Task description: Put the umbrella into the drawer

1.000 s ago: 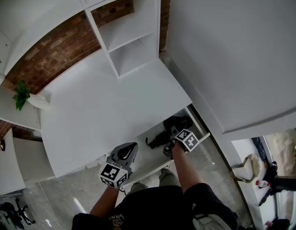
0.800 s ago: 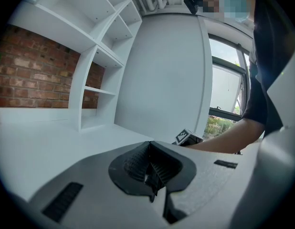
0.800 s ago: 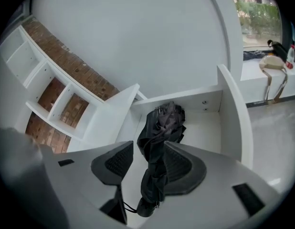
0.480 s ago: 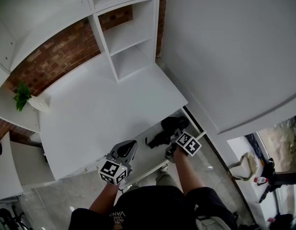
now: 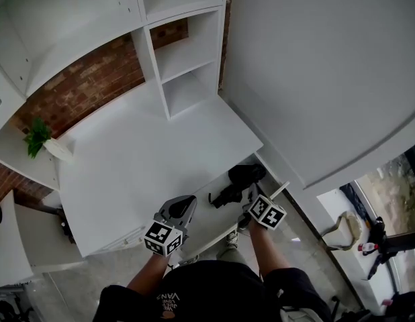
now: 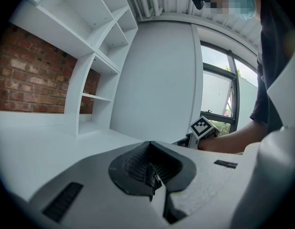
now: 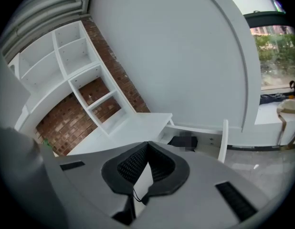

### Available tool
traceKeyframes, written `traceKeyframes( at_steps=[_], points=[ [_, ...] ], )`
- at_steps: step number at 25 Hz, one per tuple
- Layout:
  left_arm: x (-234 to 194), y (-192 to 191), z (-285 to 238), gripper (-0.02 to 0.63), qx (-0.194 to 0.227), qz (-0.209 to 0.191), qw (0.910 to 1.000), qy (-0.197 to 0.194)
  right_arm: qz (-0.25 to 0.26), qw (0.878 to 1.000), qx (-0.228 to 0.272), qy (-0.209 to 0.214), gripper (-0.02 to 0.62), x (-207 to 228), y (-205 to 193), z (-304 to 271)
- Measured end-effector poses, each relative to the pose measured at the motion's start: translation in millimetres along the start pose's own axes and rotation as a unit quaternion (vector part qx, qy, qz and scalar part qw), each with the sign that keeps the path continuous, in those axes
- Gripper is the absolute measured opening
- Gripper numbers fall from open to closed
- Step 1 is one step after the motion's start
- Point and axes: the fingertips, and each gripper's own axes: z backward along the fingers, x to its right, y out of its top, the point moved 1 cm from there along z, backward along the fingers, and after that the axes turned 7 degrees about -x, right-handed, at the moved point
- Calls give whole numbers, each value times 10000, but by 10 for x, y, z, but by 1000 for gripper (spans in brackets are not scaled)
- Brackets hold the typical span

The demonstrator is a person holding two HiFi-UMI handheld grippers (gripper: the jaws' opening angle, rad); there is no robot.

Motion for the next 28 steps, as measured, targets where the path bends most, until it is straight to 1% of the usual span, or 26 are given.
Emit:
traceKeyframes(
  at_steps=[3, 5, 10, 13, 19, 22, 26, 28],
  points=[
    [-4, -3, 75, 8, 46, -10, 10000, -19, 209, 9995, 159, 177, 2, -131, -30, 185],
    [-3, -3, 126, 8, 72, -23, 10000, -32, 433, 9985, 243, 216, 2, -212, -43, 317],
    [49, -18, 250, 8, 92, -97, 9998, -113, 1151, 9912, 638, 162, 2, -445, -19, 726],
    [97, -15, 324, 8, 113, -141, 9997, -176, 1458, 9848, 932, 136, 2, -575, 3, 987],
    [136, 1, 494, 8, 214, -189, 9992, -285, 1453, 9807, 1281, 269, 2, -786, -85, 1369],
    [147, -9, 585, 8, 256, -179, 9990, -334, 1525, 9782, 1390, 238, 2, -866, -183, 1510],
    [167, -68, 688, 8, 201, -225, 9988, -395, 1589, 9762, 1461, 191, 2, -948, -334, 1649],
    [164, -95, 742, 8, 181, -221, 9987, -423, 1693, 9739, 1505, 103, 2, -994, -401, 1710]
  ],
)
